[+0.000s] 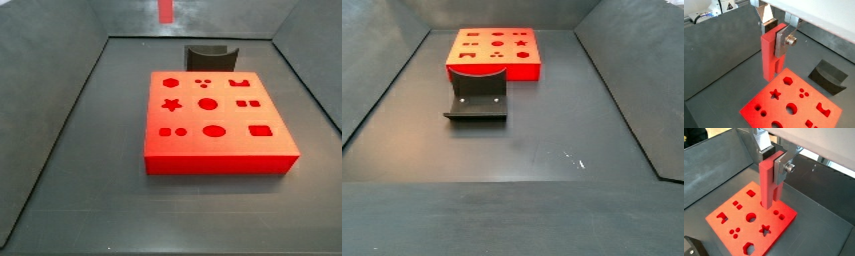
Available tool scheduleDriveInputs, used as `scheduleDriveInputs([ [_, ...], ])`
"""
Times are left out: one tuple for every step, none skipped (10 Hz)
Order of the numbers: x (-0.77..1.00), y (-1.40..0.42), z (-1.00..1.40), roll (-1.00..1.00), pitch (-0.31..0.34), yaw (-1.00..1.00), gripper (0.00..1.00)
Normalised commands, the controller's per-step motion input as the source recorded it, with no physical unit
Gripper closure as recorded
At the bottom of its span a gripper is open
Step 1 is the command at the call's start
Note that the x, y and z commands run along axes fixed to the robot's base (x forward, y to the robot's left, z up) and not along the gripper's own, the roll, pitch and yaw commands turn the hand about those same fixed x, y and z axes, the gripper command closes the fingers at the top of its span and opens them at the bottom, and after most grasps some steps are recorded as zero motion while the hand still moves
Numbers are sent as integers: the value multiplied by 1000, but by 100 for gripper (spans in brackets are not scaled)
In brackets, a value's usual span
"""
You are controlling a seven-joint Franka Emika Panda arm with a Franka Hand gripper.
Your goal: Insert the double-square object.
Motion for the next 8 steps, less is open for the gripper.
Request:
scheduleDriveInputs([
  [103,6,-217,40,0,-163,100],
  [217,183,-480,0,59,-320,100],
  [223,157,-566,-36,0,-391,100],
  [360,117,-546,-46,-19,-477,100],
  [574,111,-529,-63,-30,-603,100],
  [551,131,-494,-83,-27,-649,100],
  [477,146,-483,-89,-14,-726,100],
  [423,134,-471,-70,0,-774,100],
])
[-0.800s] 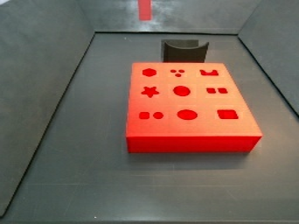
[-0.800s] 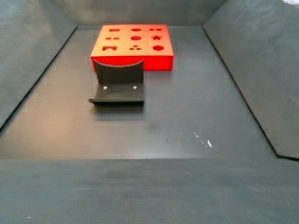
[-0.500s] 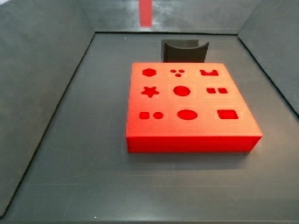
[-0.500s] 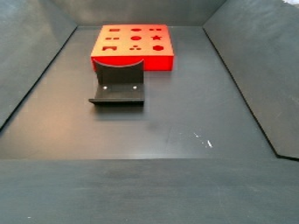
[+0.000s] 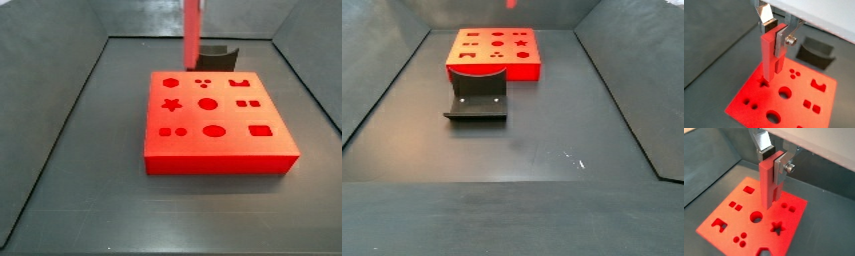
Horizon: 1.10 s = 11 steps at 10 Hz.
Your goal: Insert the double-square object.
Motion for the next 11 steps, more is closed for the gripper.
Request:
scheduleDriveInputs([
  [380,131,-434,-69,0,-806,100],
  [383,111,-351,-81,0,-800,100],
  [437,40,-149,-49,0,-717,100],
  [400,0,0,11,44,-594,100],
  [377,0,-69,74,54,-594,100],
  [280,0,-160,119,36,-683,100],
  [220,0,-149,109,13,-754,100],
  [200,0,-129,91,0,-806,100],
  [149,0,-66,76,39,-789,100],
  [157,0,0,56,101,-709,100],
  [203,0,0,51,84,-700,100],
])
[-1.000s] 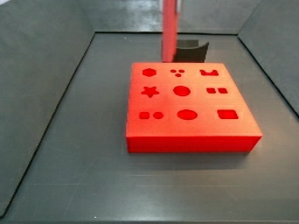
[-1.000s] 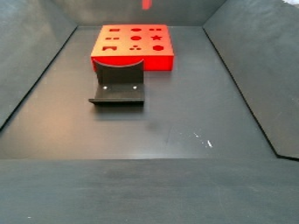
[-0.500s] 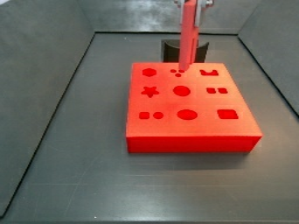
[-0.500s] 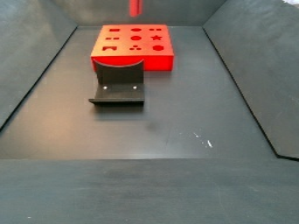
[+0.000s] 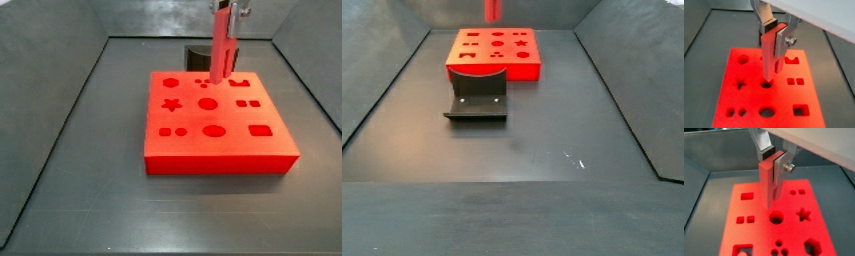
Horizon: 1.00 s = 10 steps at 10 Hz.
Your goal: Insert the double-square object.
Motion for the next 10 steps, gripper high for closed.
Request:
scheduleDriveInputs([
  [289,0,0,54,66,-654,100],
  [451,0,-60,96,80,-509,100],
  [606,0,-143,144,119,-346,100],
  [634,0,-163,171,136,-314,100],
  [574,0,-163,179,151,-343,100],
  [451,0,-171,177,170,-423,100],
  [357,0,-126,153,171,-497,100],
  [289,0,-60,120,156,-563,100],
  [260,0,-26,106,156,-586,100],
  [254,0,-3,94,156,-586,100],
])
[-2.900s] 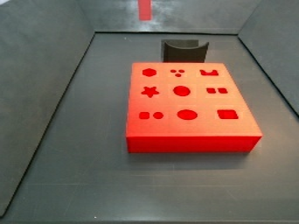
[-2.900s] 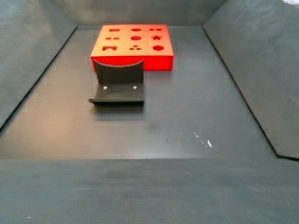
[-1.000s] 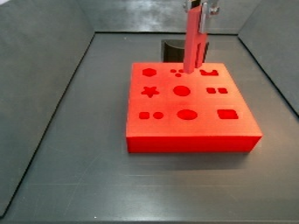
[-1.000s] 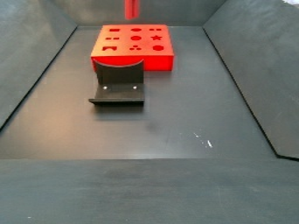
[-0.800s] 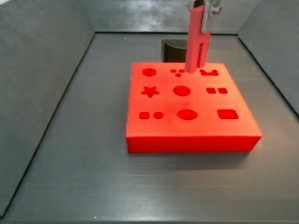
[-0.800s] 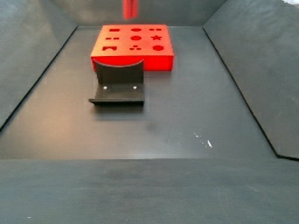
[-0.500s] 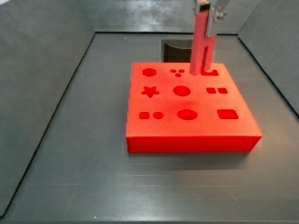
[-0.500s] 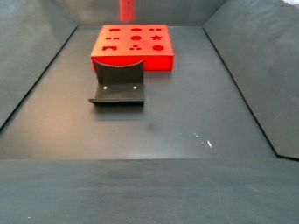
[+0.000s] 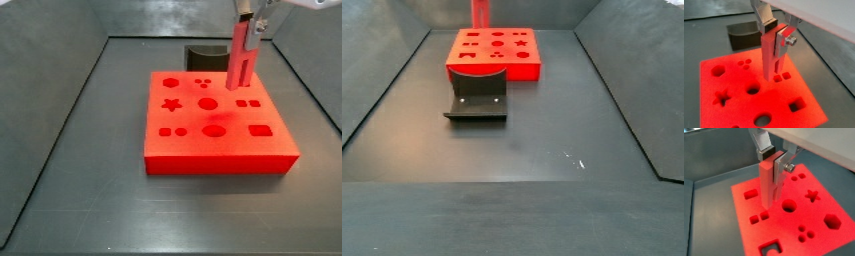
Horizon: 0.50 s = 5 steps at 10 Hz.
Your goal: Insert the double-square object.
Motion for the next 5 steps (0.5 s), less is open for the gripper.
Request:
scheduleDriveInputs([
  [206,0,0,74,144,-637,100],
  [131,0,0,77,119,-714,100],
  [160,0,0,77,81,-737,100],
  [280,0,-46,101,60,-663,100],
  [400,0,-89,123,47,-586,100],
])
